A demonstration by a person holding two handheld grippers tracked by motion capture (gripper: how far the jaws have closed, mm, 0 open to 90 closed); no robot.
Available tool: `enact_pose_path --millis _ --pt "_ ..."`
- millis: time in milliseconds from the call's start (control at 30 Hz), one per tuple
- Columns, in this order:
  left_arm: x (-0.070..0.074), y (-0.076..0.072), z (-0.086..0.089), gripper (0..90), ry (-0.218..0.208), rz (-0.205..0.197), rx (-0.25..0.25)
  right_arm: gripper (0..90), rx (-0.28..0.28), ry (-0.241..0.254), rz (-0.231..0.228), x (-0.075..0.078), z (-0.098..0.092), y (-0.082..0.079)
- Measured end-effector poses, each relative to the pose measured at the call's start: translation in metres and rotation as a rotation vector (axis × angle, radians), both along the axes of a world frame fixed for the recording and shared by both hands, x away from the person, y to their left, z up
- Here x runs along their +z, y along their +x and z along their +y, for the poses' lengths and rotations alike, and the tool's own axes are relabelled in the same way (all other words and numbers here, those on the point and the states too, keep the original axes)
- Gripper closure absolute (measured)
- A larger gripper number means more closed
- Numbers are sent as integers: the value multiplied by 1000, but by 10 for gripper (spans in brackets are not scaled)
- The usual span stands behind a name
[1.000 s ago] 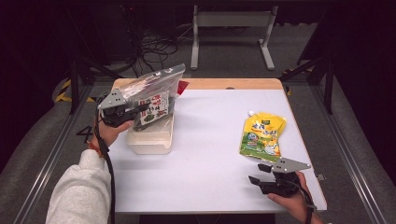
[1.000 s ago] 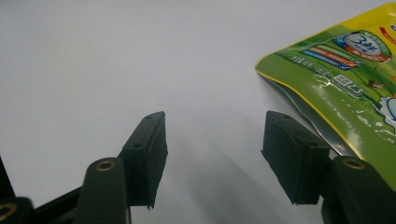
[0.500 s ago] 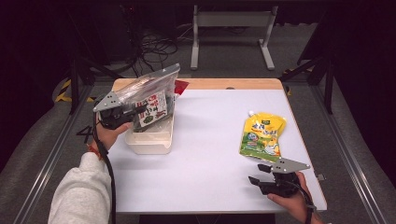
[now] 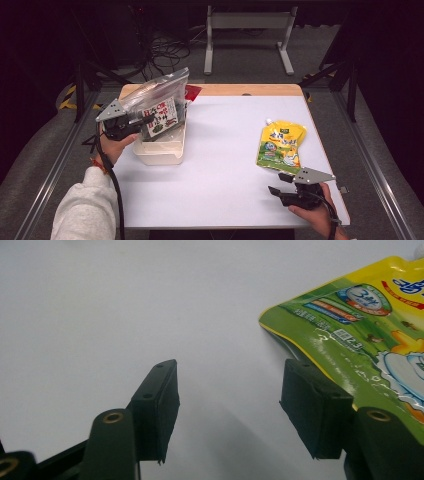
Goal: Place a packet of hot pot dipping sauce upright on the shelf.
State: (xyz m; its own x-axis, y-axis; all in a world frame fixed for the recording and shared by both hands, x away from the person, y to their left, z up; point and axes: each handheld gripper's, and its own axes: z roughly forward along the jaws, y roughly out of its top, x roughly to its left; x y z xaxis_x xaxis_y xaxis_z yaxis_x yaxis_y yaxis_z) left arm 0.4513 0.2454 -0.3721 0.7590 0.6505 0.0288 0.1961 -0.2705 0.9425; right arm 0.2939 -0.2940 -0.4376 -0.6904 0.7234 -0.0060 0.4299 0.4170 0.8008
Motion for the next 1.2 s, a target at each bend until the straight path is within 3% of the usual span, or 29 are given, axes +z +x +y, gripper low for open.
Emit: enact_pose_path --millis 67,500,767,967,1133,1200 --pt "1 -2 3 671 -22 3 6 401 -6 1 -3 1 -2 0" --pt "8 -28 15 553 31 -22 79 397 -34 14 -15 5 -7 3" --pt "11 -53 20 437 23 -40 141 402 -60 30 -26 10 -14 9" --pt "14 -82 16 408 26 -83 125 404 -94 29 -40 13 -23 13" --pt "4 -108 7 381 47 -74 101 404 -128 20 -59 19 -33 20" --pt "-1 -116 5 373 37 -64 84 404 -147 22 -69 22 -39 25"
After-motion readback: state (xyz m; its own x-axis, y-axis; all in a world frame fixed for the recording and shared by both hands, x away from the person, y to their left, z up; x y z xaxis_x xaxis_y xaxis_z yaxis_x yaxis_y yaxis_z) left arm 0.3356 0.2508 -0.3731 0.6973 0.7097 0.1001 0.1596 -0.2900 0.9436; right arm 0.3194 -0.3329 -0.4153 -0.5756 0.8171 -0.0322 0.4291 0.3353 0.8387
